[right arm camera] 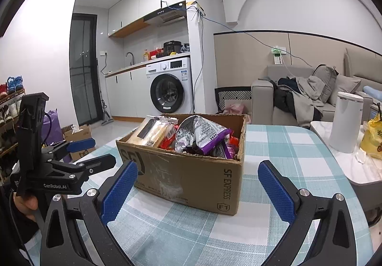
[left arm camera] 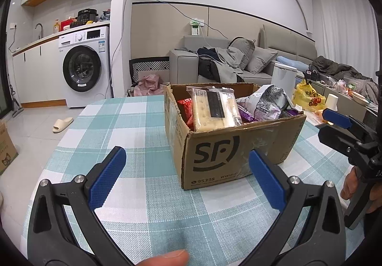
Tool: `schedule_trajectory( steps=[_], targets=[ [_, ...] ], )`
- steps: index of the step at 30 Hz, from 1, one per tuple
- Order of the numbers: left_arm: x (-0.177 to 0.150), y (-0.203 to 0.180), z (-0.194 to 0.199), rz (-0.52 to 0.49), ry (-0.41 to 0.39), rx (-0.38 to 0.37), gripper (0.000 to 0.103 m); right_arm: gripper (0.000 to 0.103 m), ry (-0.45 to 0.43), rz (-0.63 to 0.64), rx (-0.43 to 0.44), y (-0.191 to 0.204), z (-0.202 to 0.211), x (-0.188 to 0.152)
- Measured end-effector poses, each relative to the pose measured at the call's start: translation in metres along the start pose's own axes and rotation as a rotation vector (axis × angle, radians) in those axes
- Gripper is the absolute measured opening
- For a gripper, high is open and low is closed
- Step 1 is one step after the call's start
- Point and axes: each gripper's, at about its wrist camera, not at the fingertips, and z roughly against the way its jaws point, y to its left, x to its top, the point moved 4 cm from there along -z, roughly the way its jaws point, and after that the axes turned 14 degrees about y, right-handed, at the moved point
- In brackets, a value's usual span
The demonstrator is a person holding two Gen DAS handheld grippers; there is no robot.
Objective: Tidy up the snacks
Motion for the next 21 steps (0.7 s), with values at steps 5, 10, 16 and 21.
schedule_trajectory(
  steps=[5,10,16,21],
  targets=[
    [-0.0009,0.0025,-0.0014,0.005,0.0,-0.003,0.102,0.103,-0.005,0.01,-0.006,0.0007,-0.001,-0.0007],
    [-0.0009,0.0027,-0.0014,0.004,-0.001,-0.001,0.102,0.103,-0.007,0.022,-0.012,0.0022,-0.0018,0.0001],
    [-0.0018,0.0042,-0.0023,0.004,-0.002,0.002,0.102,0.103,-0.007,0.008,-0.008,0.0021,-0.0019,-0.0007],
    [-0.0021,0.0041,-0.0019,0.003,-0.002,0.0,0.102,0.103,-0.006,0.001,-0.007,0.0012,-0.0026,-0.0009]
  ],
)
